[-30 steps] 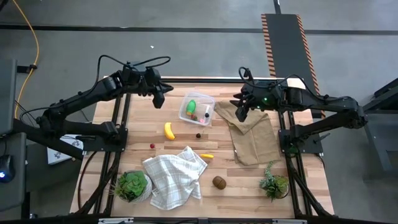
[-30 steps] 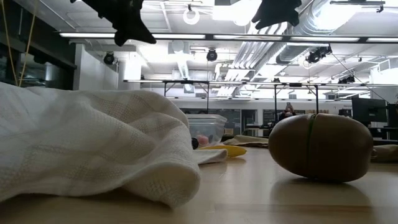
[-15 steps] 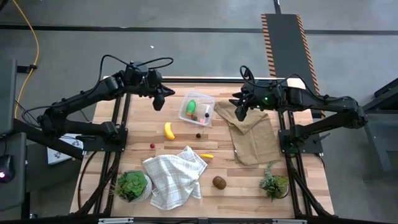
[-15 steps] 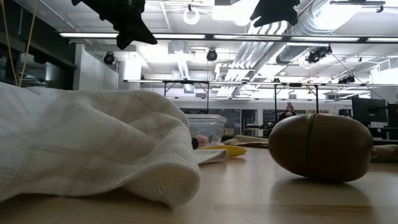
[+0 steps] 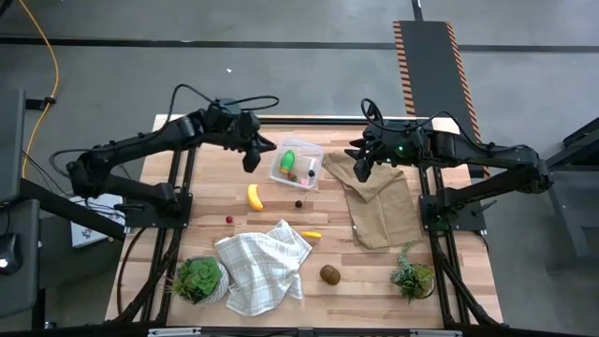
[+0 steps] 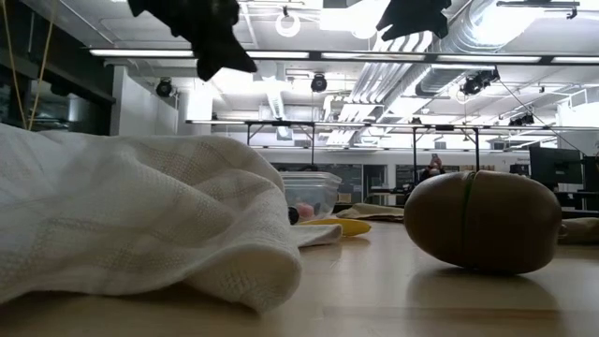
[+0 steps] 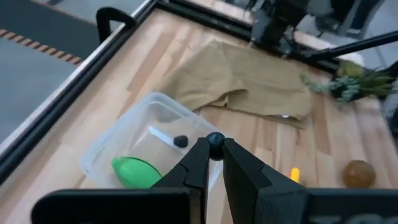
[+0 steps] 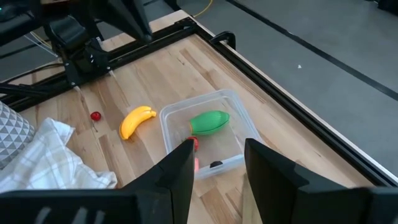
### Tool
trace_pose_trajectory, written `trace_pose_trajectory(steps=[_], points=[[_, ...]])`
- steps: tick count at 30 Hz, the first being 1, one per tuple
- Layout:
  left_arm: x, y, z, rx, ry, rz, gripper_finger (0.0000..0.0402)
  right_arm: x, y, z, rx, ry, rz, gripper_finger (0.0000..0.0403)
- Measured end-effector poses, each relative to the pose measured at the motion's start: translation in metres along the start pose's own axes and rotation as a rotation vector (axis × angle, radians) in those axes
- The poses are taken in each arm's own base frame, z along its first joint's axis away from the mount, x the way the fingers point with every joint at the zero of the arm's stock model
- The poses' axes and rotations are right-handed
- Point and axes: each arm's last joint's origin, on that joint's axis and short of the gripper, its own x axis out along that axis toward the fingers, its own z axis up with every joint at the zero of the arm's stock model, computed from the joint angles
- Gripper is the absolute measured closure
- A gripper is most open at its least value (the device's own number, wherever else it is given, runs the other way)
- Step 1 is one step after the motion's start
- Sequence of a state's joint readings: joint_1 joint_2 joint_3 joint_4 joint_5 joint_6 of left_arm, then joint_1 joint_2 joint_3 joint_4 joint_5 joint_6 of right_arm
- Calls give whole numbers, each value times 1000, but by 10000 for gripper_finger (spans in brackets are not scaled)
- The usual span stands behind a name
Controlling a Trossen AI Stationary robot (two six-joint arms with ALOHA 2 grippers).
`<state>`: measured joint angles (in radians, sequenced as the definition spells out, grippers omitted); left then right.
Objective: Pick and placing Produce into tupperware
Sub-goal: Put the blueberry into the transparent bin
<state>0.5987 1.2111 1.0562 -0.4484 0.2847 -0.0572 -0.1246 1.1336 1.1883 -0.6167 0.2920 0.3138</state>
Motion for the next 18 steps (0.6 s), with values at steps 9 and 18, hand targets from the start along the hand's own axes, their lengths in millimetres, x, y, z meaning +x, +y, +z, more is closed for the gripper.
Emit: trace_pose_trajectory(steps=[9, 18], points=[[24, 6, 42, 71, 102, 21, 374, 0, 0, 0, 0, 0, 0, 269], [63, 16, 59, 85, 266, 6, 373, 0, 0, 0, -7, 1, 0, 269]])
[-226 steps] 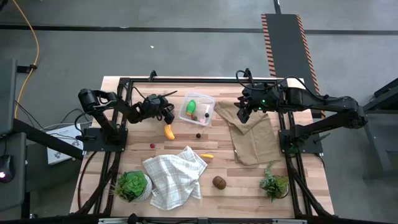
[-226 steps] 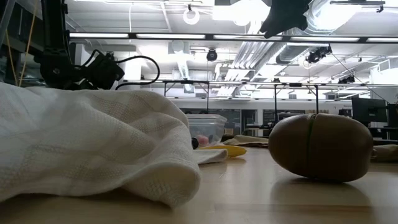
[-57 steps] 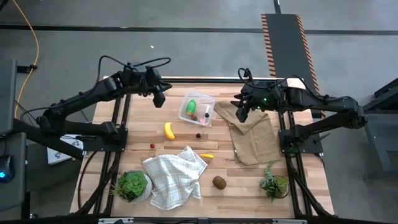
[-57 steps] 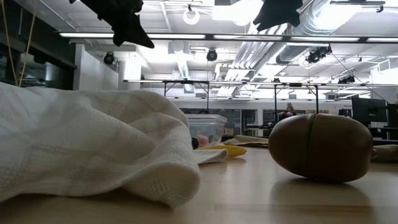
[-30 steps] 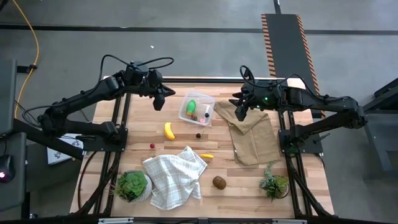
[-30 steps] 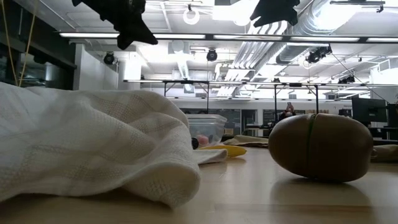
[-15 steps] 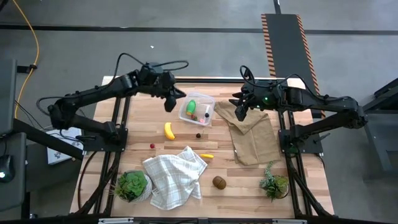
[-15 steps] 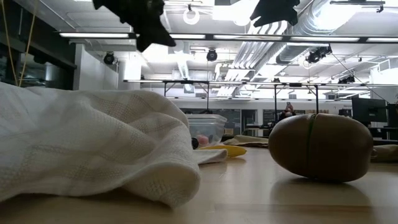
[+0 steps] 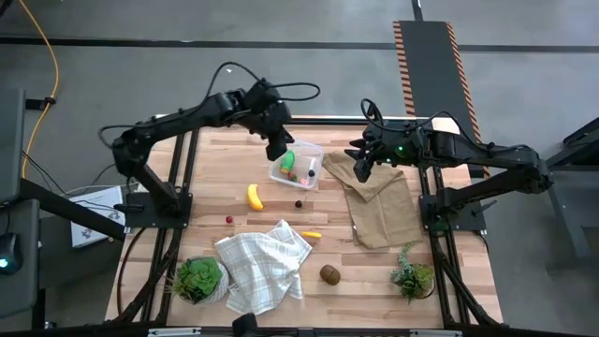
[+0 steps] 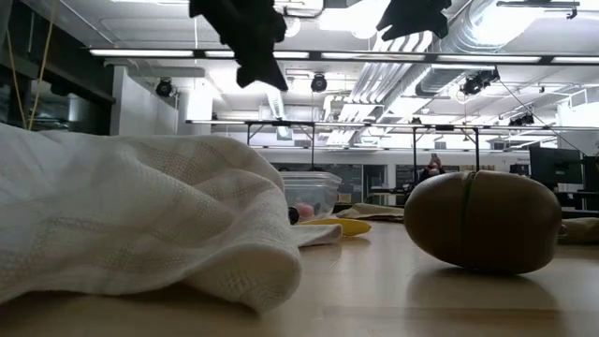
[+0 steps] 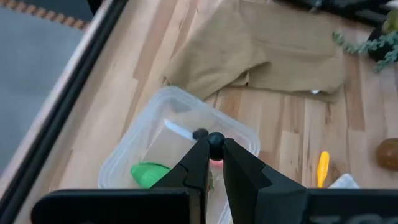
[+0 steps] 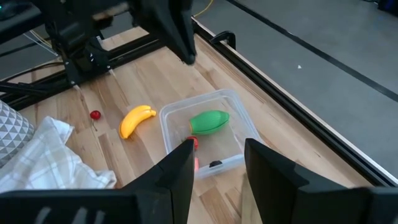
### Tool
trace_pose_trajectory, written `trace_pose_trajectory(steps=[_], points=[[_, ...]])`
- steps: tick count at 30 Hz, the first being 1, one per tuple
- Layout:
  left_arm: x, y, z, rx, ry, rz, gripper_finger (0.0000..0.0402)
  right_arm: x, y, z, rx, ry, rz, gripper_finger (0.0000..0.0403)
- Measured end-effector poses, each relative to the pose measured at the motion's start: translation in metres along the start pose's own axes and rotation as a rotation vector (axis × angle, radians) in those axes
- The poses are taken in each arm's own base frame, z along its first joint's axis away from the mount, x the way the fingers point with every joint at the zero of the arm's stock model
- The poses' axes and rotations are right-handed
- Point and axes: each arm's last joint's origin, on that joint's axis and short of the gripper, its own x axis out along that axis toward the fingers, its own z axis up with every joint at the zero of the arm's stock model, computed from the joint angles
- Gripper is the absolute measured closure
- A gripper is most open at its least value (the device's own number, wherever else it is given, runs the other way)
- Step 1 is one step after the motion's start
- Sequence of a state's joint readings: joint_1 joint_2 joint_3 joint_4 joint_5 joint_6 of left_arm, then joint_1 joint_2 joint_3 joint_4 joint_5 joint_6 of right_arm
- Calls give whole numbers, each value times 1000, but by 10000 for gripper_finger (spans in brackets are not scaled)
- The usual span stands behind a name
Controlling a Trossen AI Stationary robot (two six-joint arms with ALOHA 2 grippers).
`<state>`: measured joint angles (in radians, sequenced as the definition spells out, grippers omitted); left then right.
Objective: Pick and placing Produce into tupperware
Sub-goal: Put the blueberry into the transparent bin
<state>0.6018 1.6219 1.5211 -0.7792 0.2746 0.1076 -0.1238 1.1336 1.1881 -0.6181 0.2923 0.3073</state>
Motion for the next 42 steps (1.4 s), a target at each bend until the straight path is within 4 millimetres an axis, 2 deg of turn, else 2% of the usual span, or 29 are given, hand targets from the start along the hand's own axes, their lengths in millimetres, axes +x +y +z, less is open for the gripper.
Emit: trace_pose_trajectory(steps=[4, 14, 20, 28, 42], points=[[19, 4, -1, -17, 54, -10, 373, 0, 0, -1, -3, 5, 0, 269], [79, -7, -12, 2, 202, -23, 373, 0, -1, -3, -21, 34, 1, 269], [103, -7, -21, -10, 273, -16, 373, 0, -1, -3, -23, 36, 1, 269], [119, -1, -25, -15, 295, 53, 373, 0, -1, -3, -22, 36, 1, 269], [120, 1, -22, -14, 265, 101, 373, 0, -1, -3, -20, 36, 1, 269]])
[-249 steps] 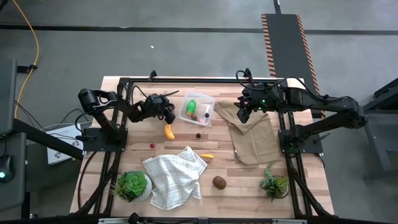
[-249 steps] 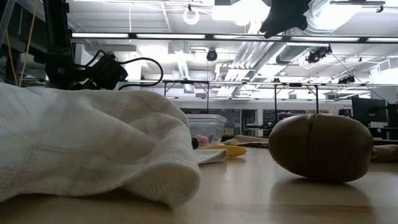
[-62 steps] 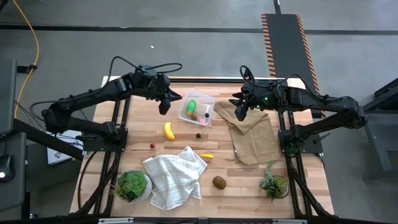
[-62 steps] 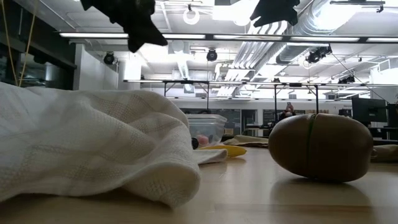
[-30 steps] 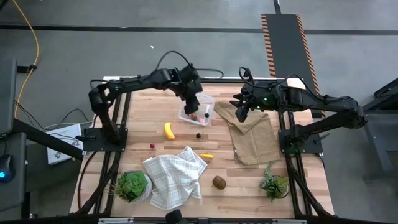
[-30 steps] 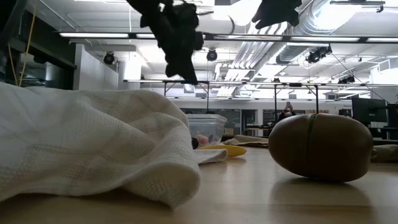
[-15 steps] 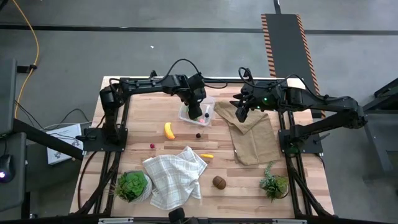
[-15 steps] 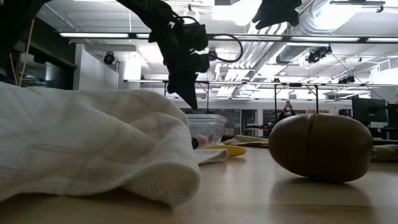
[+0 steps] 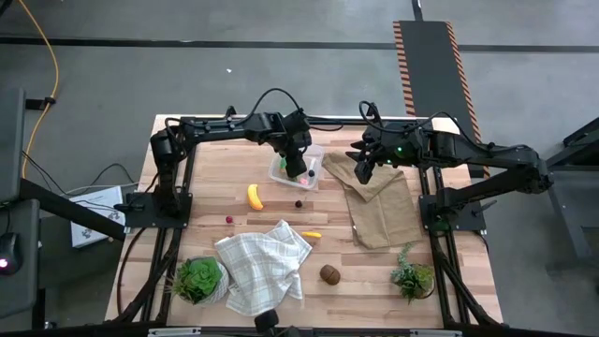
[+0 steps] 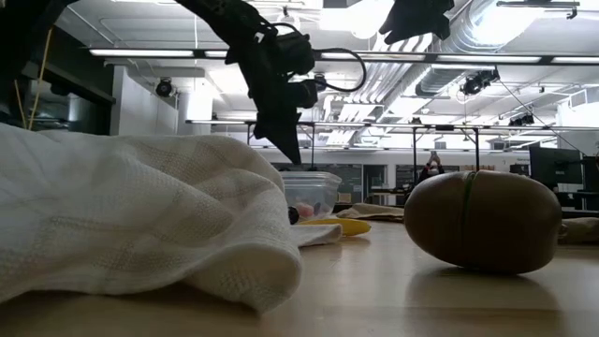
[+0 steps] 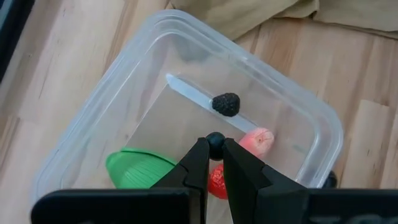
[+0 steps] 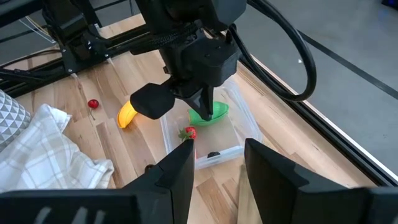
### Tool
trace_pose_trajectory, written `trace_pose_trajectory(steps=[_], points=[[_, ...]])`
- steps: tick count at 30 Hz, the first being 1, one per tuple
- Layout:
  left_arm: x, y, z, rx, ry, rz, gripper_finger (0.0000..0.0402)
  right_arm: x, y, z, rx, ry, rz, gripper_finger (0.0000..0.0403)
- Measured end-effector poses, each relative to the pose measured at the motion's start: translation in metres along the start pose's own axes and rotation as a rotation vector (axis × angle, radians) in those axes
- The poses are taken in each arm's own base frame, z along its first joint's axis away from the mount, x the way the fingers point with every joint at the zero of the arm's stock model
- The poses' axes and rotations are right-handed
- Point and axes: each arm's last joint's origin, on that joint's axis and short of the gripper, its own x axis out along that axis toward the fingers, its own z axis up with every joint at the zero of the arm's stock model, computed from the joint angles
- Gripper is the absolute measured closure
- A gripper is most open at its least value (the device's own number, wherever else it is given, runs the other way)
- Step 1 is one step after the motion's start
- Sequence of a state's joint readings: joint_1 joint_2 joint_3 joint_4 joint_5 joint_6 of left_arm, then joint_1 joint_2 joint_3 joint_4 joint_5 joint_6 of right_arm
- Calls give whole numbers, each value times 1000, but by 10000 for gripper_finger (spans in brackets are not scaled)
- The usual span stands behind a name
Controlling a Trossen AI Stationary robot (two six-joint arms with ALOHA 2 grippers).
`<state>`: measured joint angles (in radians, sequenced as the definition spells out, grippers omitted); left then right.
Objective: Pick and placing Produce into tupperware
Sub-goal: Put the blueberry into the transparent bin, then put the red cherry into the transparent bin
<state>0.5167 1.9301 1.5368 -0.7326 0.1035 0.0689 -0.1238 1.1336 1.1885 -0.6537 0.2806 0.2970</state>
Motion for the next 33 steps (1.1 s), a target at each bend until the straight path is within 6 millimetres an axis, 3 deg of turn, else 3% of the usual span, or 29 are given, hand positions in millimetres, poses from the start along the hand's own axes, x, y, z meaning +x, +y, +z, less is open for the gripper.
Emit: trace_pose_trajectory(steps=[21, 33], points=[[0, 1, 3, -14, -32, 47, 373, 0, 1, 0, 0, 8, 25, 269], [0, 2, 3, -18, -31, 54, 322, 0, 1, 0, -3, 9, 26, 269]])
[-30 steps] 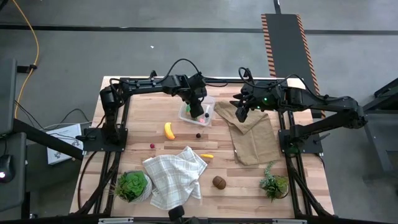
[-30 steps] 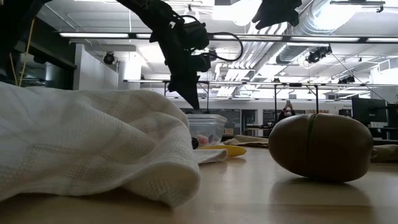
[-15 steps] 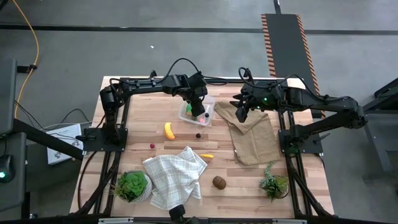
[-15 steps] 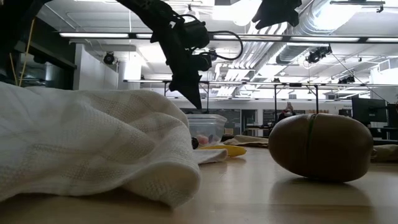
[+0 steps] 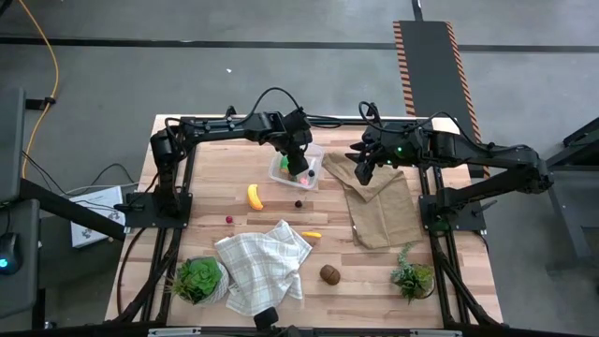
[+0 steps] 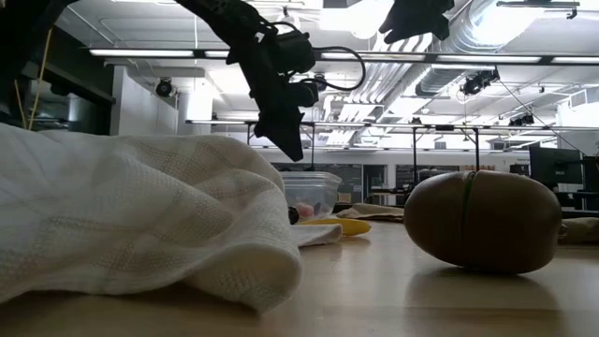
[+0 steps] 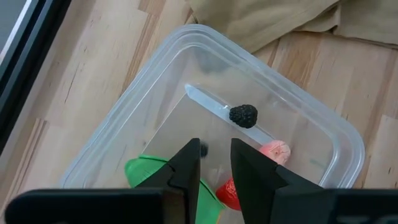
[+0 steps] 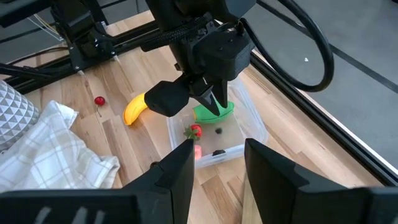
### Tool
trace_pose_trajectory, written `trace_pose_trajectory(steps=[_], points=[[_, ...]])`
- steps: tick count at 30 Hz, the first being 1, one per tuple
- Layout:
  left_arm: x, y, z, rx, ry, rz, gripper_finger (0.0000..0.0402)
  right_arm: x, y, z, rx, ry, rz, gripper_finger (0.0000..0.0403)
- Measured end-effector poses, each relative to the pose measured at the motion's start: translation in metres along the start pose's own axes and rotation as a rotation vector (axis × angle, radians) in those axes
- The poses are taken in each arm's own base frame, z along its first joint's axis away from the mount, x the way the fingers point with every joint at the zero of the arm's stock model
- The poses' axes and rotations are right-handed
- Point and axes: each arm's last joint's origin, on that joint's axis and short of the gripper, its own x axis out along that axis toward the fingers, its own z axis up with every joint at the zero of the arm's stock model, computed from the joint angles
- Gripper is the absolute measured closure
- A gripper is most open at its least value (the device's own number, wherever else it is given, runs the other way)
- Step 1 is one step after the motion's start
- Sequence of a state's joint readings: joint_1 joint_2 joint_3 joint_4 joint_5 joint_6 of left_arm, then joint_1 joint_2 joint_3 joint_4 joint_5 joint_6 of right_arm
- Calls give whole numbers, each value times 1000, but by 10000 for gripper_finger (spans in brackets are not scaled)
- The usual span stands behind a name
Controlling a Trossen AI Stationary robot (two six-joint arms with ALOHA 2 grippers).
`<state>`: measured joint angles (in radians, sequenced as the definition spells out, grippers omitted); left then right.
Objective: Pick and placing Produce into tupperware
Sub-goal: Put the red cherry into the transparent bin
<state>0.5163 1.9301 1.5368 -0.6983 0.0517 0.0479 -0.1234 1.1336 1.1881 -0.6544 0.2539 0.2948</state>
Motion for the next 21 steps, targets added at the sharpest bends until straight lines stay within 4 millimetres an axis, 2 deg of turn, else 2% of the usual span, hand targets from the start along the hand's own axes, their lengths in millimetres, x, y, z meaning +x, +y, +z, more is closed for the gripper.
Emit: trace_pose_trajectory(steps=[11, 16, 21], points=[[-2, -2, 0, -2, -1, -82, 347, 0, 0, 0, -4, 0, 0, 269], [-21, -3, 5, 15, 26, -99, 359, 0, 0, 0, -8, 0, 0, 269], [-35, -4, 1, 36, 102, -104, 367, 0, 0, 0, -8, 0, -1, 269]])
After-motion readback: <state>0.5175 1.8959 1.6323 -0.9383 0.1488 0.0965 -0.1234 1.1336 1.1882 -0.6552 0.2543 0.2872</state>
